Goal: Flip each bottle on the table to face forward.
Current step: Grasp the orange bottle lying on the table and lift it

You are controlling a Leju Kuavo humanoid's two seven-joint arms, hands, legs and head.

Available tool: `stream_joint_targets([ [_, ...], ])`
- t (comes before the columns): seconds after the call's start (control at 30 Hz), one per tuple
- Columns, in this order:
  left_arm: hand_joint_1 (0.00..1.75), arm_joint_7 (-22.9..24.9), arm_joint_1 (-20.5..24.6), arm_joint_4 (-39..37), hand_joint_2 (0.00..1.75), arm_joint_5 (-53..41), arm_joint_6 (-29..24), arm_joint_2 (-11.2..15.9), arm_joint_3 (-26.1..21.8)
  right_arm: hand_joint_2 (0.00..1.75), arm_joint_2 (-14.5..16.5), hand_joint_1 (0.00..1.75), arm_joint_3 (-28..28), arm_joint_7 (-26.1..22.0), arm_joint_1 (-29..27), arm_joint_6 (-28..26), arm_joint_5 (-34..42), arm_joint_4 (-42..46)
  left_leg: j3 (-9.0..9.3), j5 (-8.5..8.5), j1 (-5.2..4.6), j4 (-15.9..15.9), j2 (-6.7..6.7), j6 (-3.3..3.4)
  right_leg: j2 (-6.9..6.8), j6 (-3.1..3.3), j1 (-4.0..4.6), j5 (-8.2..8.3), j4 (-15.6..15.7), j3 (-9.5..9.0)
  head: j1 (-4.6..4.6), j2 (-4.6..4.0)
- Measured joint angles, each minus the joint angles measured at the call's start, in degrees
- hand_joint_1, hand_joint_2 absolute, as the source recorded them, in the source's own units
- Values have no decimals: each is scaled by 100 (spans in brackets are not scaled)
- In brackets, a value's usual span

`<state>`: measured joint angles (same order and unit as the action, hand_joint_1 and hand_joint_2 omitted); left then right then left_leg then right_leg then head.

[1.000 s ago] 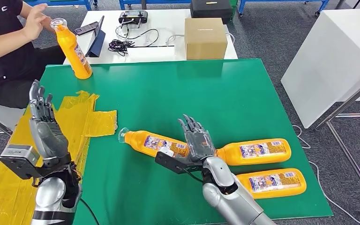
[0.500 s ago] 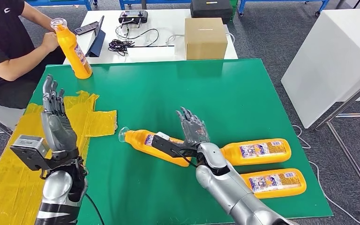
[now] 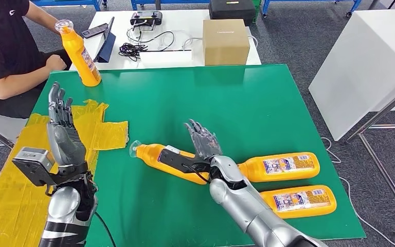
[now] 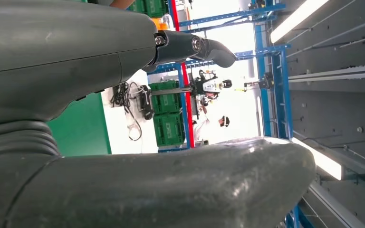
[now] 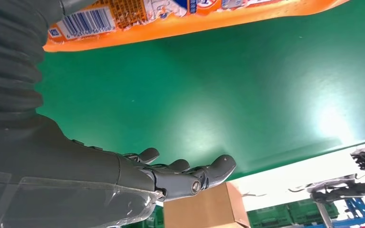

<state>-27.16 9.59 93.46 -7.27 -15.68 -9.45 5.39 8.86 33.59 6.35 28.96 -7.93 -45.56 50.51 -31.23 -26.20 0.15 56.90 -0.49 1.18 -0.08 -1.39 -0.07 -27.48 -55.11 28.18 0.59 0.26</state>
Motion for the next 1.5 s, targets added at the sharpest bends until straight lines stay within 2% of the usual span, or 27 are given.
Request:
stream_joint_targets([
  [0.5,0,-176,-141,4,0,56,-59,37,-68,175,-13,0,664,-134,-398,-96,222,1157,-2,0,0,-1,-1,0,0,0,0,0,0,1,1,0],
  [0.87,0,-193,-144,4,0,61,-45,38,-103,175,-34,0,879,0,-401,34,323,1182,-2,0,0,-1,-1,0,0,0,0,0,0,1,0,0],
  [1.13,0,-143,-58,-49,0,78,-1,37,-99,175,15,0,912,589,-154,267,148,327,-1,0,0,-1,-1,0,0,0,0,0,0,1,1,0],
  [1.3,0,107,55,-61,0,67,27,34,-66,175,111,0,960,1231,4,452,-340,-273,-1,1,0,0,0,0,0,0,0,0,0,1,1,0],
  [1.5,0,307,170,-43,0,69,39,32,-26,175,145,0,1119,1853,58,970,-1049,-453,-2,0,0,-1,1,0,0,0,0,0,0,2,1,0],
])
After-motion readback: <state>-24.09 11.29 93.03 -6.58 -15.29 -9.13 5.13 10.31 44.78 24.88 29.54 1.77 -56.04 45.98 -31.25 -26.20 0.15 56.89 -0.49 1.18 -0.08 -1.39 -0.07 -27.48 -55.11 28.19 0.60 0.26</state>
